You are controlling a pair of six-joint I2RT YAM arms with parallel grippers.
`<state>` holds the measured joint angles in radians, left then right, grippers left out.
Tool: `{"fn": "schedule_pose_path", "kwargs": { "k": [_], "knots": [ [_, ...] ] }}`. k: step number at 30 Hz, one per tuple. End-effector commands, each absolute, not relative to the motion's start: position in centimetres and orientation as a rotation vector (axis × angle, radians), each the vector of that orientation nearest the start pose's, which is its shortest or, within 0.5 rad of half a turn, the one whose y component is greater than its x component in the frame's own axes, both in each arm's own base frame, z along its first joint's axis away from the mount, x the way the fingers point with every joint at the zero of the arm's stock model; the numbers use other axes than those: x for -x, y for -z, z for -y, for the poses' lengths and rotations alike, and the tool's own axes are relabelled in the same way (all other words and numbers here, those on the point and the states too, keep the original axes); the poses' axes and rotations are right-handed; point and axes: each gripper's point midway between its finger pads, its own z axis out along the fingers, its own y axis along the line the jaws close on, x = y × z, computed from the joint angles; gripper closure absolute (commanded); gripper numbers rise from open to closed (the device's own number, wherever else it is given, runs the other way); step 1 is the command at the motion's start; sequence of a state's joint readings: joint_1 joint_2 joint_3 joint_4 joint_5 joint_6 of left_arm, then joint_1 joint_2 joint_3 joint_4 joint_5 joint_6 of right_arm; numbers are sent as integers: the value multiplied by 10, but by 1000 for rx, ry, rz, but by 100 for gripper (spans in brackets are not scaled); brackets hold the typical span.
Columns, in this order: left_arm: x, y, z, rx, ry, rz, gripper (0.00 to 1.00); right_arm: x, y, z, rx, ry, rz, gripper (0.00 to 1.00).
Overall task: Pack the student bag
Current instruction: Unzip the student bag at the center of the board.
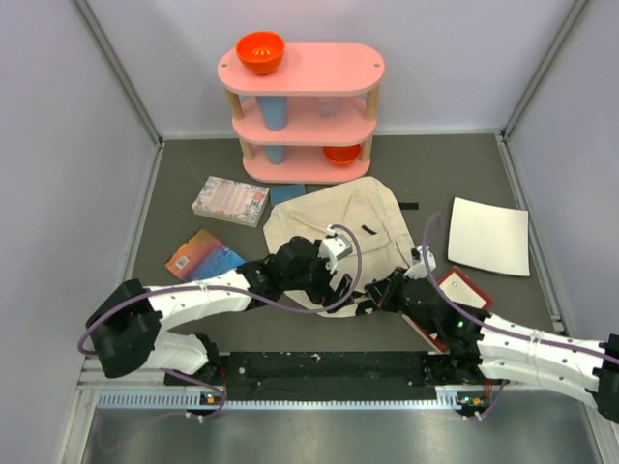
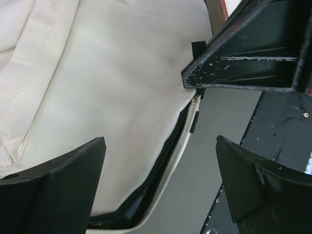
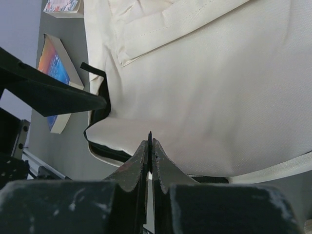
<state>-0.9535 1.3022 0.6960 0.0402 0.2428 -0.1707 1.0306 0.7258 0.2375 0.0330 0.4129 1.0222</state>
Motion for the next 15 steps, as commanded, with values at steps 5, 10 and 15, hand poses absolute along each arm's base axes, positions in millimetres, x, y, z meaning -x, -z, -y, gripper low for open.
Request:
{"fn": "schedule_pose_path", "kwargs": {
  "k": [5, 10, 15],
  "knots": [
    [-193, -116, 357, -1037, 851, -1966, 6, -184, -126, -227, -275, -932, -2023, 100],
    [-187, -109, 365, -1032, 914, -1997, 54, -184, -121, -223, -296, -922, -2030, 100],
    [-183, -96, 355, -995, 899, -2038, 100, -187, -116, -208, -349, -858, -2019, 100]
  ]
}}
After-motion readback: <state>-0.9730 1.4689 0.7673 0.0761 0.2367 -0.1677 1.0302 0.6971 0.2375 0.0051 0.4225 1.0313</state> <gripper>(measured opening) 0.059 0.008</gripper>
